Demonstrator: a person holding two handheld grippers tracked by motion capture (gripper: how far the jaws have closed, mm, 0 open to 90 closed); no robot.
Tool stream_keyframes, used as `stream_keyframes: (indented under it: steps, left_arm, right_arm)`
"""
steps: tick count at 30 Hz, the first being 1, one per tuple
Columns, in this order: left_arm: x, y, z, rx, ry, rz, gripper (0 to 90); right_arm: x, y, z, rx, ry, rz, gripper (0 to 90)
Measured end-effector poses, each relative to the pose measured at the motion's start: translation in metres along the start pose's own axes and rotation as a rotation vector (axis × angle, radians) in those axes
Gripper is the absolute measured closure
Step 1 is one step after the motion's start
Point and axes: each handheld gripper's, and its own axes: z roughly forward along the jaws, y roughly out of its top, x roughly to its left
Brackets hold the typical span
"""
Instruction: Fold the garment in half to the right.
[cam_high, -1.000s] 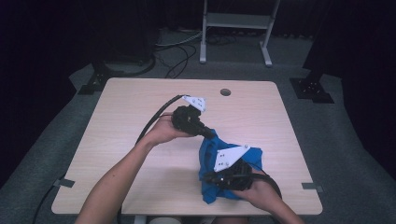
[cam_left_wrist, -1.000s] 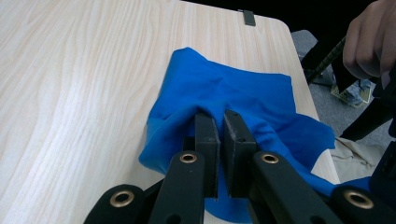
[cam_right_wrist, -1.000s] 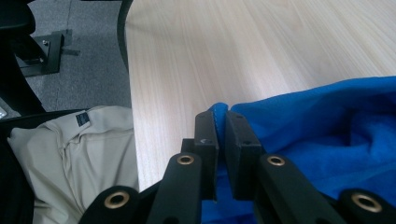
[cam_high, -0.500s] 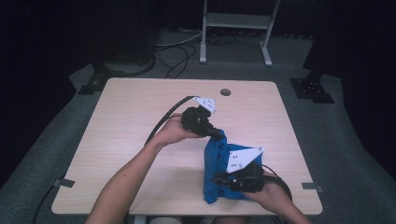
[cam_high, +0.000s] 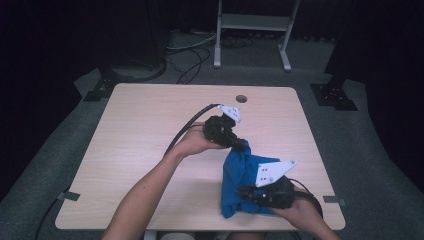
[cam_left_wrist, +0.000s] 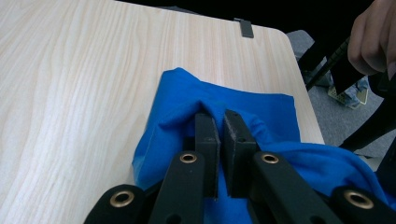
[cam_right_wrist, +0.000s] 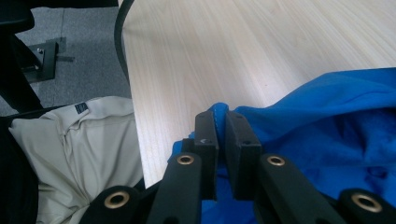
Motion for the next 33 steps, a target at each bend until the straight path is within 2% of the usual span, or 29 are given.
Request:
stream_keyframes:
  steps: [17,33]
  left_arm:
    - [0.002,0.015,0.029,0.027,-0.011,-0.001,86.1]
    - [0.002,0.035,0.057,0.08,-0.015,-0.009,85.9]
  right_arm:
    - [-0.004,-0.027,-0.018,-0.03,-0.011,0.044,83.9]
    - [-0.005,-0.055,-0.036,-0.067,-0.032,0.085,83.8]
